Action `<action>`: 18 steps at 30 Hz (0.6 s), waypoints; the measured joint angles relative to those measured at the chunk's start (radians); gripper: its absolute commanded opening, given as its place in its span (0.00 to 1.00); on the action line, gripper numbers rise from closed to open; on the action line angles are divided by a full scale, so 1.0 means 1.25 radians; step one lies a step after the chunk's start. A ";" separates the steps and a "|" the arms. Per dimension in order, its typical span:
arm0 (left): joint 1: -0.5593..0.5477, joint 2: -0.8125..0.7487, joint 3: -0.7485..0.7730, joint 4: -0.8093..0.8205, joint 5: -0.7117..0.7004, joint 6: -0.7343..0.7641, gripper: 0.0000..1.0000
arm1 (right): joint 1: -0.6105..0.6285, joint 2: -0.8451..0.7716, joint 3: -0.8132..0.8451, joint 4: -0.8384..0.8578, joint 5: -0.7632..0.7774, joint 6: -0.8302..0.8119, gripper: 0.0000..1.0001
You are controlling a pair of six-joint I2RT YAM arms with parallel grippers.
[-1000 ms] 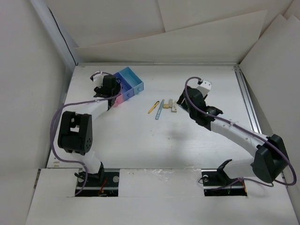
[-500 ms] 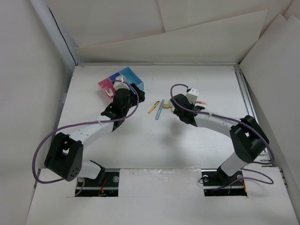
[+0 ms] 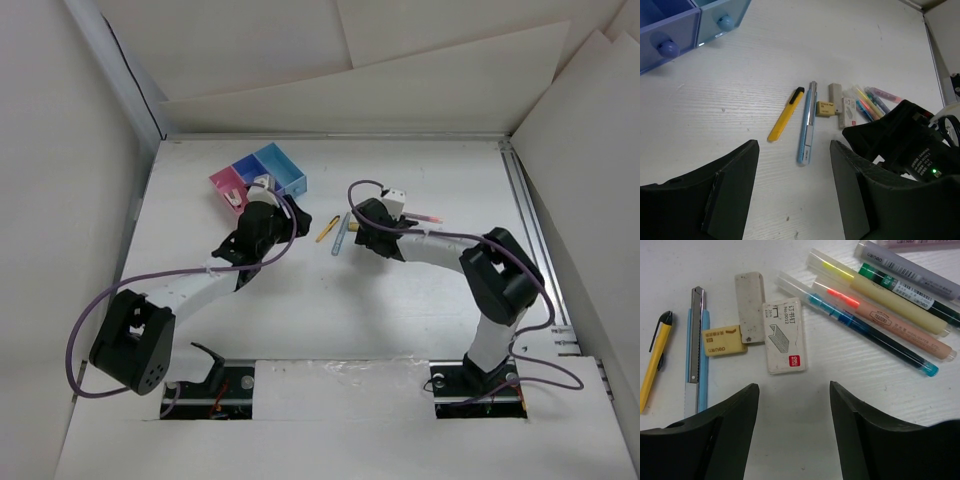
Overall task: Sort the stationery into containers
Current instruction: Pick up the stapler from the center of the board.
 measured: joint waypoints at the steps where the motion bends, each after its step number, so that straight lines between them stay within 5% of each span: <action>1: 0.000 0.000 0.000 0.002 0.005 0.001 0.55 | -0.002 0.006 0.004 0.003 -0.006 -0.003 0.65; 11: 0.000 0.000 0.000 0.012 0.034 0.001 0.55 | -0.042 0.067 0.043 0.028 -0.034 -0.042 0.59; 18: 0.005 0.008 0.000 0.020 0.052 0.000 0.55 | -0.054 0.080 0.054 0.046 -0.054 -0.062 0.31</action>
